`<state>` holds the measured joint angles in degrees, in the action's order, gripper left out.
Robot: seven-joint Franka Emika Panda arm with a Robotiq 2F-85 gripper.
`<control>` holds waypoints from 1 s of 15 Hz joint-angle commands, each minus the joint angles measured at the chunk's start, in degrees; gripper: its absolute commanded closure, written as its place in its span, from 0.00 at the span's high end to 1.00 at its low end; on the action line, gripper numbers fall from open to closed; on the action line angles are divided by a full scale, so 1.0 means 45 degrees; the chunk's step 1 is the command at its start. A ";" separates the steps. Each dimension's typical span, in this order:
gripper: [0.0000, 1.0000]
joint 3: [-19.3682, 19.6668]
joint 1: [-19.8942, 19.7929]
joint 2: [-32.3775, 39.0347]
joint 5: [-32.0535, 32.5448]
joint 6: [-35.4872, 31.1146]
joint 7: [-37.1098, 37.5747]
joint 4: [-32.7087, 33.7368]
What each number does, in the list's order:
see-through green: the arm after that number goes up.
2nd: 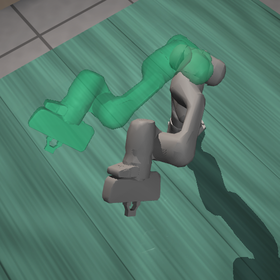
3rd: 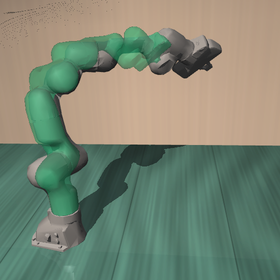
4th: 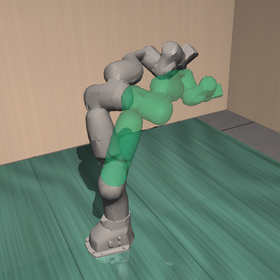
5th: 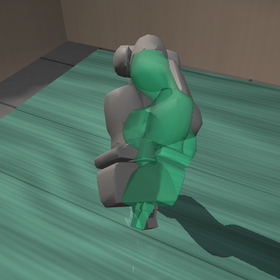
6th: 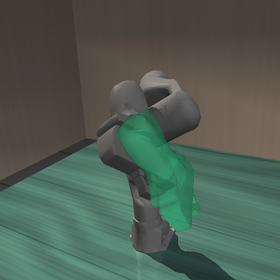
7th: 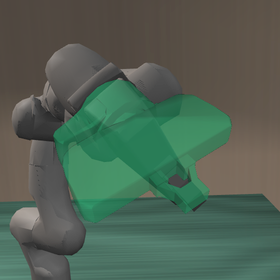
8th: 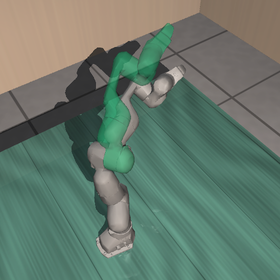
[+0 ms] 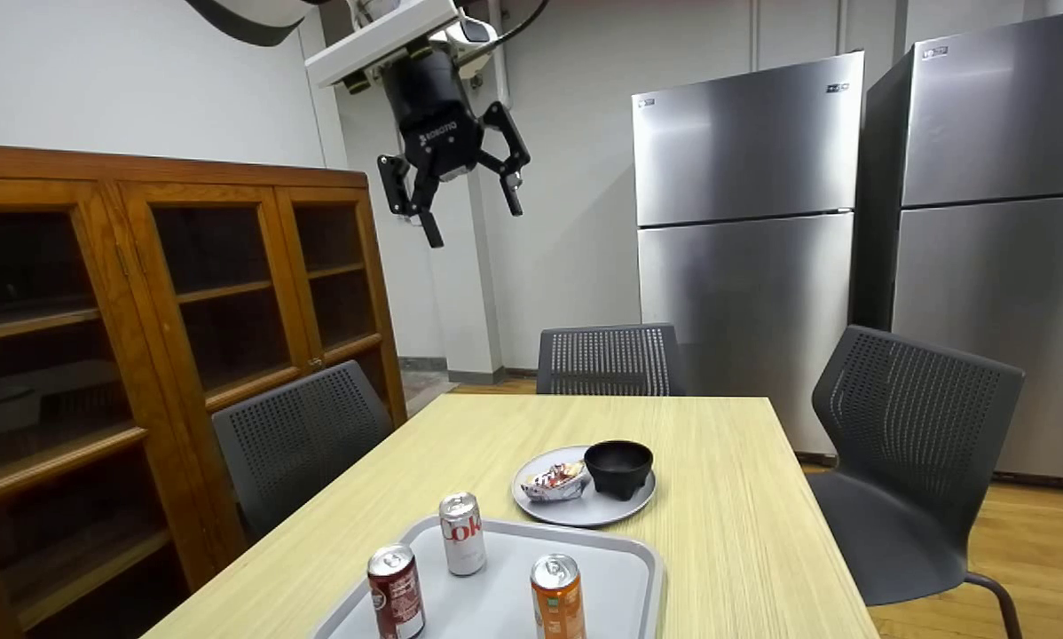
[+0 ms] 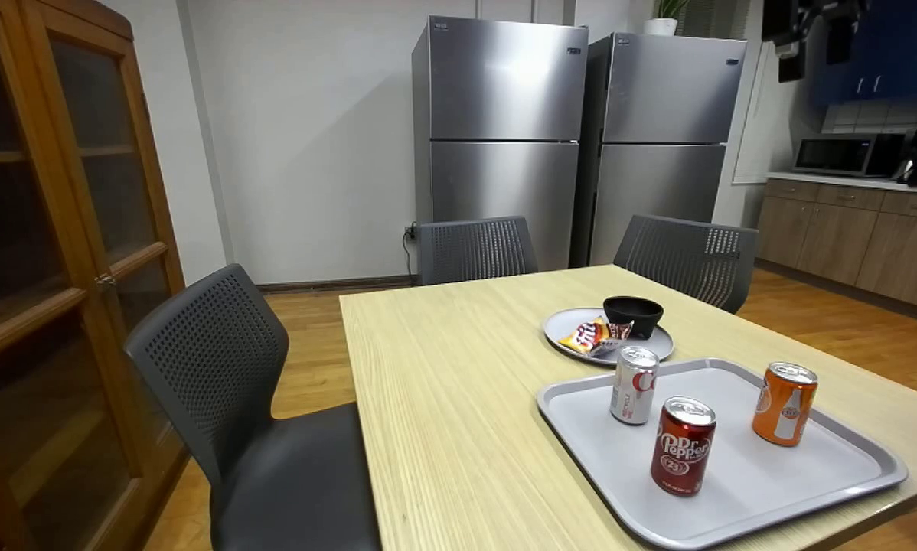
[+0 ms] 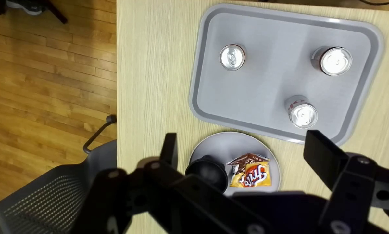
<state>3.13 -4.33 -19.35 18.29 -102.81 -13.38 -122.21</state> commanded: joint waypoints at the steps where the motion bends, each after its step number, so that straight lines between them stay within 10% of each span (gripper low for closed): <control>1: 1.00 0.0084 0.0148 0.0387 0.0165 -0.0672 0.0100 -0.0024; 15: 1.00 0.0041 0.0189 0.2434 -0.0096 -0.2835 0.0017 0.0210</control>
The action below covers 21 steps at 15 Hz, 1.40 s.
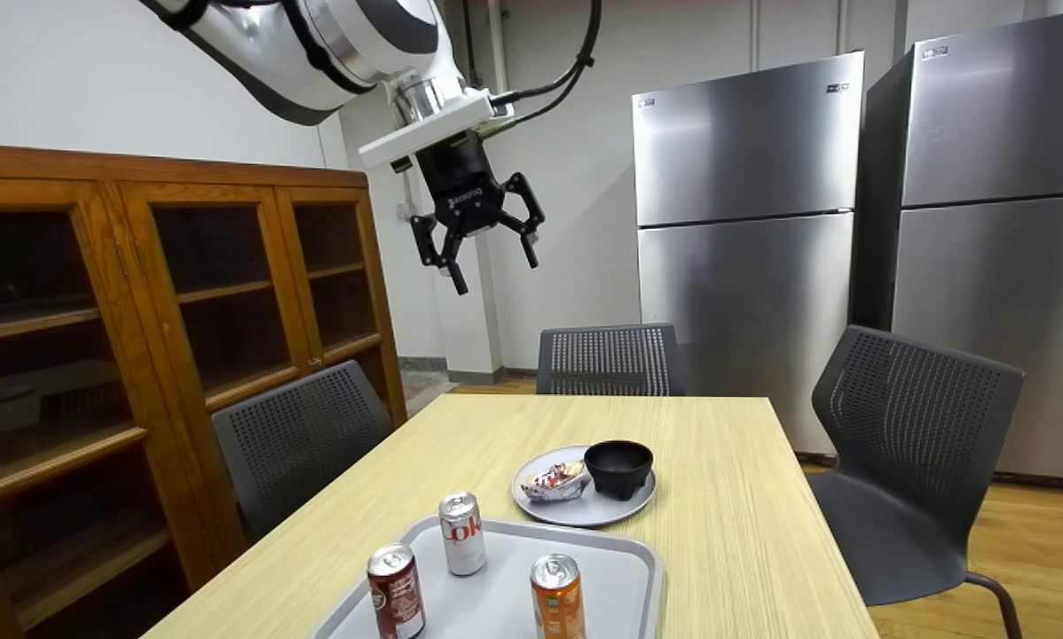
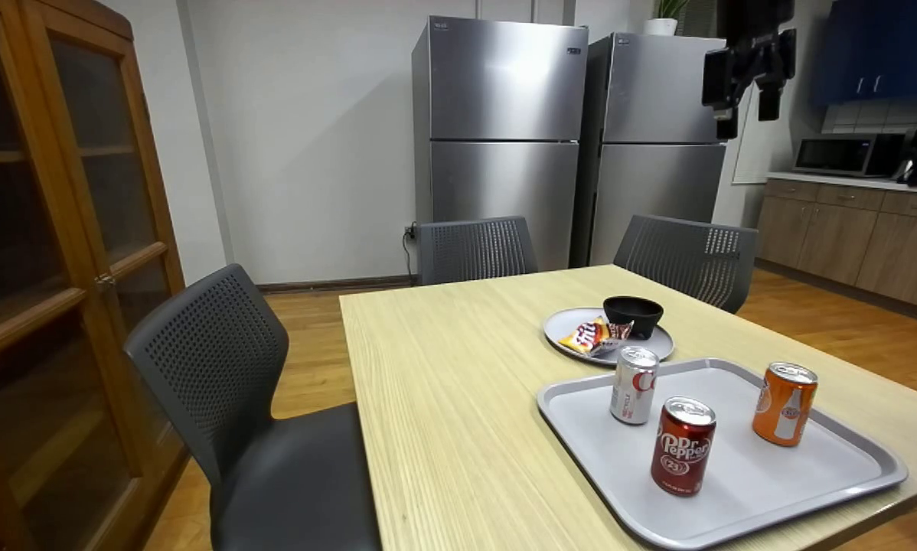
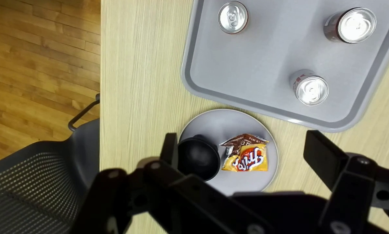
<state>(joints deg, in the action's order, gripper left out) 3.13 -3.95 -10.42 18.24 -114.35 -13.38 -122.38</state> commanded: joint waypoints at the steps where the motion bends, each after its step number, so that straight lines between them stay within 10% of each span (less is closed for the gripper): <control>1: 1.00 0.0035 0.0114 0.0613 -0.0137 -0.0345 0.0019 0.0284; 21: 1.00 -0.0130 0.0411 0.3883 -0.0037 -0.2231 0.0254 0.1162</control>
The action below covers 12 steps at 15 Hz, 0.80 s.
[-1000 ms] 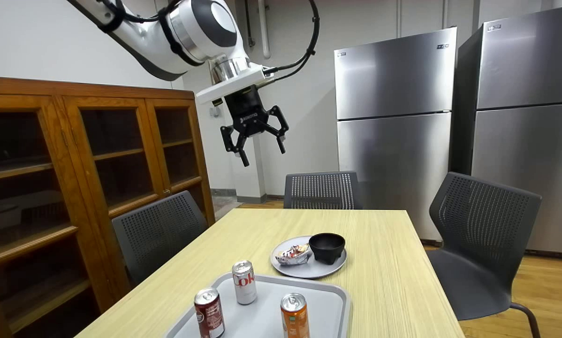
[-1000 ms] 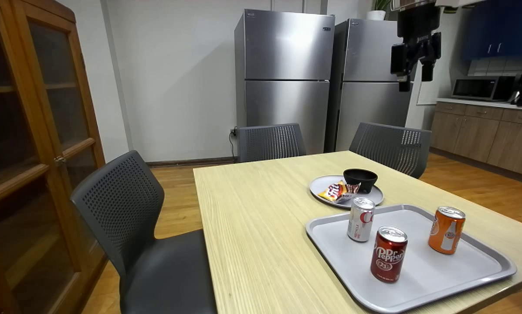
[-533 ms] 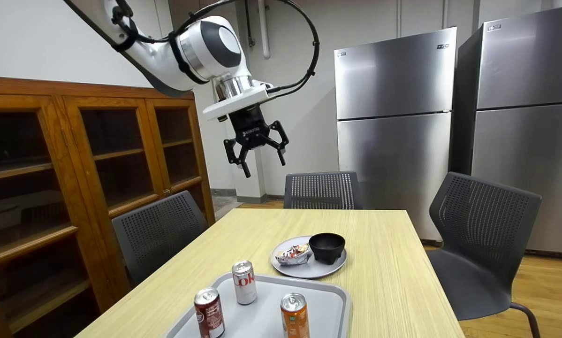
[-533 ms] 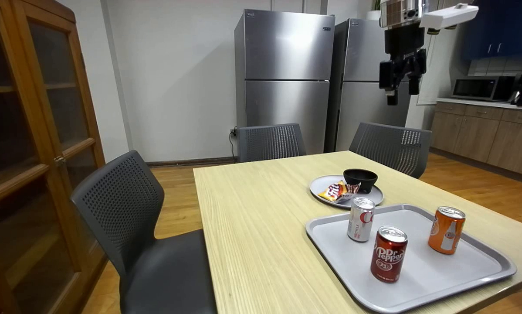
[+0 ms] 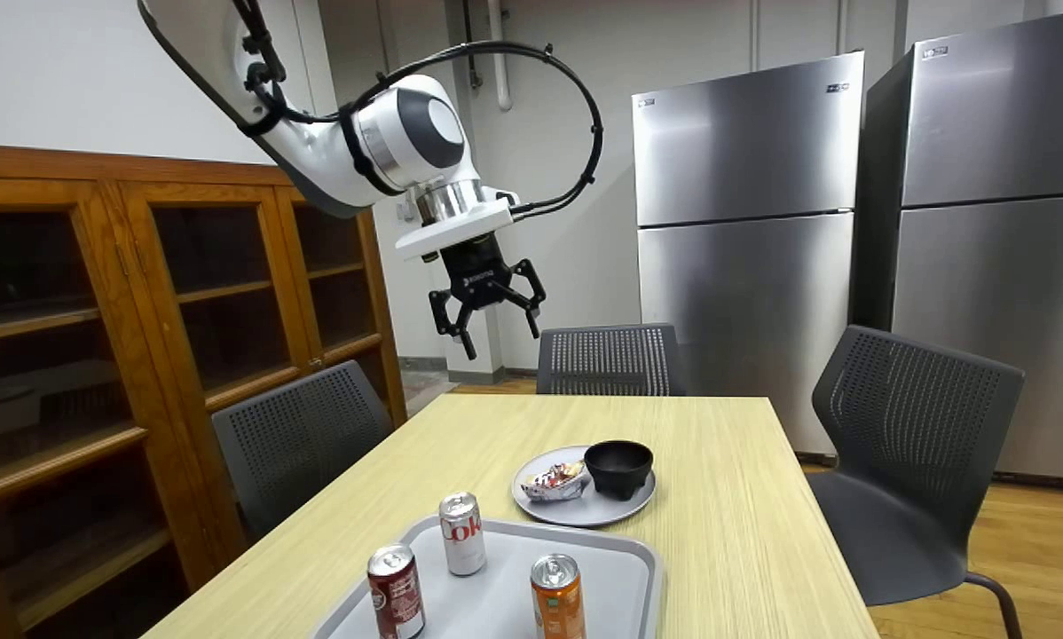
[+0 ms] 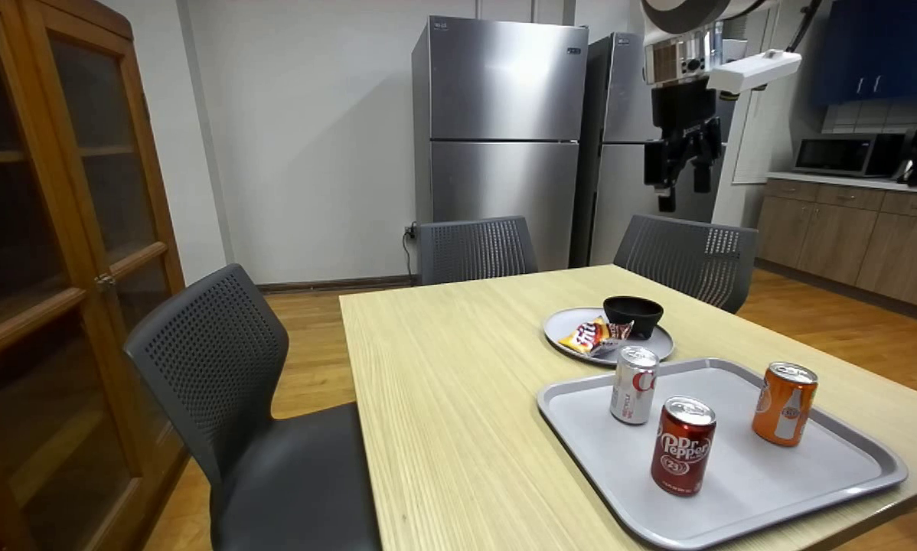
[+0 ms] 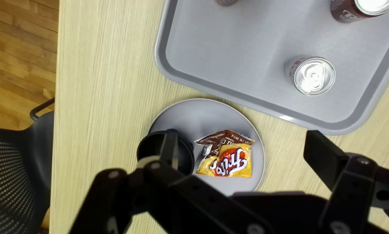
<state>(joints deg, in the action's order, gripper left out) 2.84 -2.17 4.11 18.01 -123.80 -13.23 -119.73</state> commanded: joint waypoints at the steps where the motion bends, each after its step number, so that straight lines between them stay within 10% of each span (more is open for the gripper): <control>1: 1.00 -0.0061 0.0011 0.0830 -0.0016 -0.0183 0.0187 0.0652; 12: 1.00 -0.0065 0.0073 0.3299 0.0030 -0.0447 0.0119 0.2169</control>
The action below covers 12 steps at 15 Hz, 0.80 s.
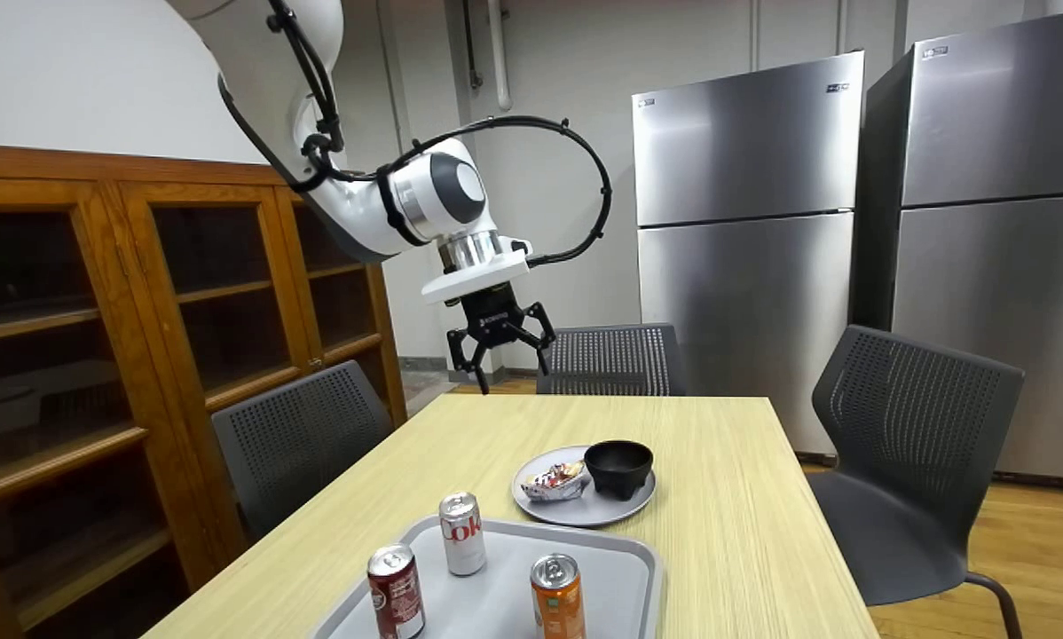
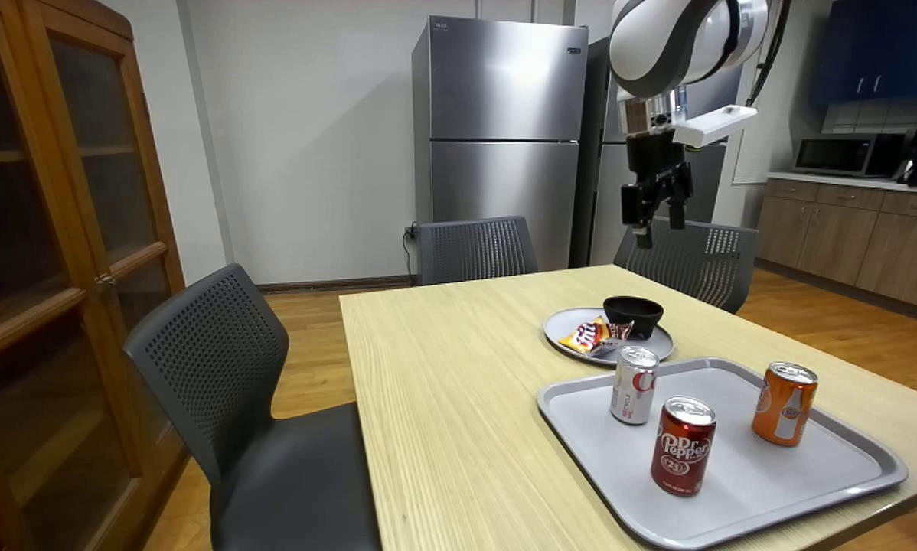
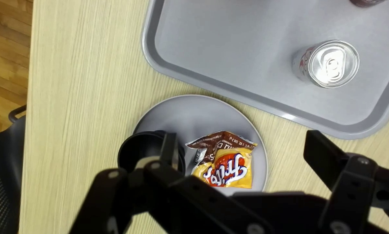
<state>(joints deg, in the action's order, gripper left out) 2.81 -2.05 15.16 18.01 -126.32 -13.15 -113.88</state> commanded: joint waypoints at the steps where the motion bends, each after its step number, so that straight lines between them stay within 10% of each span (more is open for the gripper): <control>1: 1.00 -0.0055 0.0053 0.1085 0.0035 0.0126 0.0102 0.1034; 12: 1.00 0.0011 0.0272 0.4109 0.0023 0.0593 0.0256 0.3738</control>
<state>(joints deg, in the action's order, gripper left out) 2.79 -1.42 29.57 18.01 -126.18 -13.07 -102.52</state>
